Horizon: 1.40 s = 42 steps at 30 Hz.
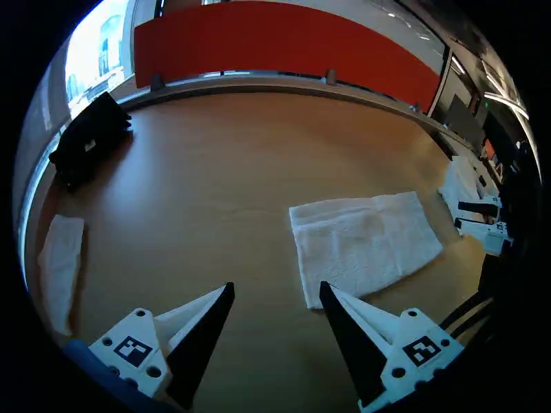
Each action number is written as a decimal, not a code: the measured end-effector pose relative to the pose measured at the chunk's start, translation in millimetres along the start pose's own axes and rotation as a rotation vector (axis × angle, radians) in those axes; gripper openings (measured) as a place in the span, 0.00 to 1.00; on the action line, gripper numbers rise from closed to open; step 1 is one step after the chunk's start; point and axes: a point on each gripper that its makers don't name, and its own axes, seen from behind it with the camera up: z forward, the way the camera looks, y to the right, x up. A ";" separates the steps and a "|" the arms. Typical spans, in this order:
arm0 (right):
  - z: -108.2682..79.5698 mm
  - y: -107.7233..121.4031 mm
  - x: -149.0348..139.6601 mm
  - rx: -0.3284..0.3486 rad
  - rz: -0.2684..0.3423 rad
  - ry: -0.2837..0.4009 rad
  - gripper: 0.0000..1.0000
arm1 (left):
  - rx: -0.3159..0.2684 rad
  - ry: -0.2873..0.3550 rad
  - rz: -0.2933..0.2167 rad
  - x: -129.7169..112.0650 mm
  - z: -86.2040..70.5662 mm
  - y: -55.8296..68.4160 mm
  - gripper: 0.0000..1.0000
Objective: Fold towel
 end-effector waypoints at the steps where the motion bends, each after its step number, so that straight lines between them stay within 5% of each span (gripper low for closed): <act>1: 0.5 -1.3 -1.1 0.006 -0.004 -0.001 0.92 | 0.005 0.001 -0.005 -1.9 -2.6 -1.4 0.92; 25: 13.2 -19.0 -47.5 0.108 -0.121 -0.081 0.91 | 0.112 0.002 -0.096 -51.5 -57.4 -35.3 0.92; 42: 18.7 -22.4 -74.5 0.153 -0.145 -0.129 0.67 | 0.138 -0.013 -0.120 -76.1 -79.1 -46.2 0.91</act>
